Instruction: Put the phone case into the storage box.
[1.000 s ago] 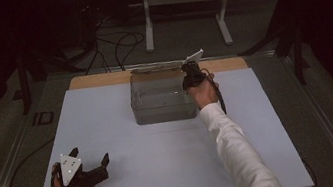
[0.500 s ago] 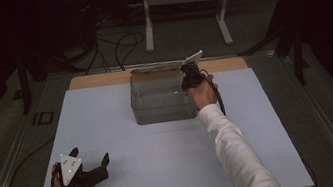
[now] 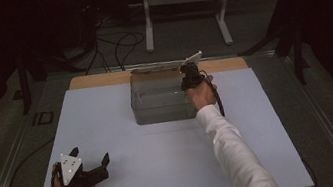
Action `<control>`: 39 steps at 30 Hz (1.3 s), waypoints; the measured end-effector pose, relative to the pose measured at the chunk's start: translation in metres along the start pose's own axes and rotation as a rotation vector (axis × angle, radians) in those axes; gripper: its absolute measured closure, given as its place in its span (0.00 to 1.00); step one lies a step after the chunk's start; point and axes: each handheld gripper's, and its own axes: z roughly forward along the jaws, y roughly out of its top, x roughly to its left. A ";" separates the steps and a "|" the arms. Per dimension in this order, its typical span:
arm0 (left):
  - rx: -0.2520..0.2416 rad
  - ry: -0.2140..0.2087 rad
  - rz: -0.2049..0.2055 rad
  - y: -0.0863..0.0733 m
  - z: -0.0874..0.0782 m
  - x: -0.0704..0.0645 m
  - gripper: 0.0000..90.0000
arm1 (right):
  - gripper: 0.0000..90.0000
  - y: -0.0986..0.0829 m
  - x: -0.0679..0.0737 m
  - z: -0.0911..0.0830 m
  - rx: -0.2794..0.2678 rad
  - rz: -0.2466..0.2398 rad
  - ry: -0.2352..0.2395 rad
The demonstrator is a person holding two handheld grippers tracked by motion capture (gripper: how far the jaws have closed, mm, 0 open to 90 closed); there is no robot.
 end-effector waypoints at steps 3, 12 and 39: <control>0.000 0.000 0.000 0.000 0.000 0.000 0.00 | 0.89 0.000 0.000 0.000 -0.003 -0.002 -0.004; 0.001 -0.001 0.001 0.000 0.000 -0.001 0.00 | 0.89 -0.001 0.001 0.001 -0.017 -0.005 -0.004; 0.004 0.000 0.005 0.000 0.000 -0.001 0.00 | 0.77 -0.004 -0.006 -0.028 -0.118 -0.092 0.049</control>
